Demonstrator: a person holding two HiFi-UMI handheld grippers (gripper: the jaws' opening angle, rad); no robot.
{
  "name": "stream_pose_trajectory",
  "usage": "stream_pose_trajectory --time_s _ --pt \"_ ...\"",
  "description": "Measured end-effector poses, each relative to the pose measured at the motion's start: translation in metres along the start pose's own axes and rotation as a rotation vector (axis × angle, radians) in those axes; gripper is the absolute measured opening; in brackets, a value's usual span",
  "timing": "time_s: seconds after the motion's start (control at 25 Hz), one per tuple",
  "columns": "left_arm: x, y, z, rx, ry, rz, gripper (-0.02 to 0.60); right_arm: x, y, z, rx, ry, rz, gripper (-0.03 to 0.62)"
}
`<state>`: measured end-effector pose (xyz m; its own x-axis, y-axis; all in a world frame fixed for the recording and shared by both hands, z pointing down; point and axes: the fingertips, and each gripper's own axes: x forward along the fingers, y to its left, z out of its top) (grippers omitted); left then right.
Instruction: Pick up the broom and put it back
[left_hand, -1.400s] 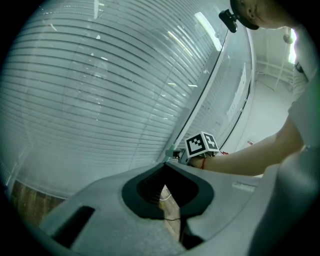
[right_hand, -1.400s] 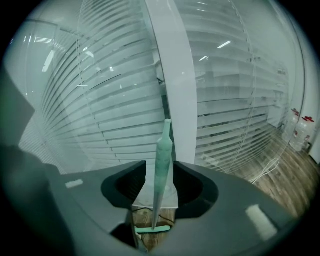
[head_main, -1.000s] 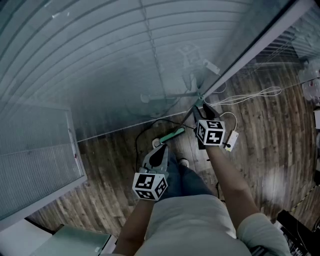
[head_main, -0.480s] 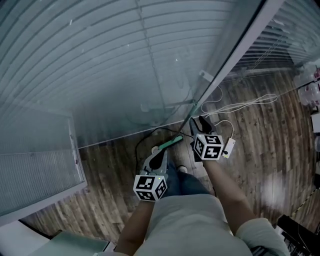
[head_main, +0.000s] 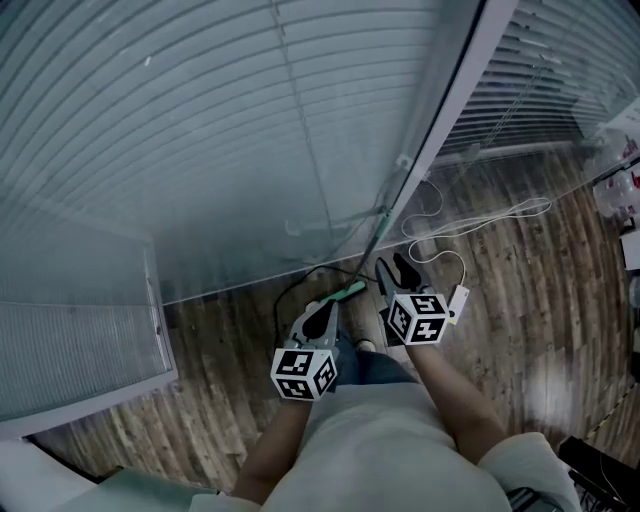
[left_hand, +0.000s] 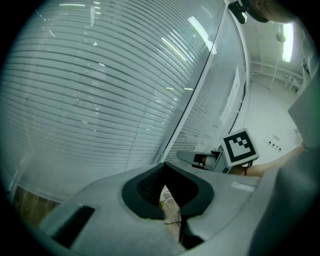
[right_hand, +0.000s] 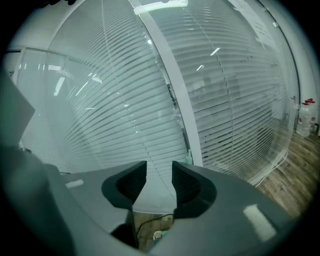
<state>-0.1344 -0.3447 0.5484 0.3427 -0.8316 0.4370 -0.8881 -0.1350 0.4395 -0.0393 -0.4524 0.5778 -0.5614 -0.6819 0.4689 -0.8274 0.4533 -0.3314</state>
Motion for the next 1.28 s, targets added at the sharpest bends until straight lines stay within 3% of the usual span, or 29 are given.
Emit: stream_pose_trajectory --time_s 0.92,1.28 --pt "-0.029 -0.047 0.013 0.053 -0.009 -0.059 0.006 -0.103 0.062 0.021 -0.089 -0.040 0.191 0.166" --pt "-0.039 -0.055 0.015 0.080 -0.036 -0.064 0.006 -0.119 0.071 0.022 -0.122 -0.074 0.206 0.121"
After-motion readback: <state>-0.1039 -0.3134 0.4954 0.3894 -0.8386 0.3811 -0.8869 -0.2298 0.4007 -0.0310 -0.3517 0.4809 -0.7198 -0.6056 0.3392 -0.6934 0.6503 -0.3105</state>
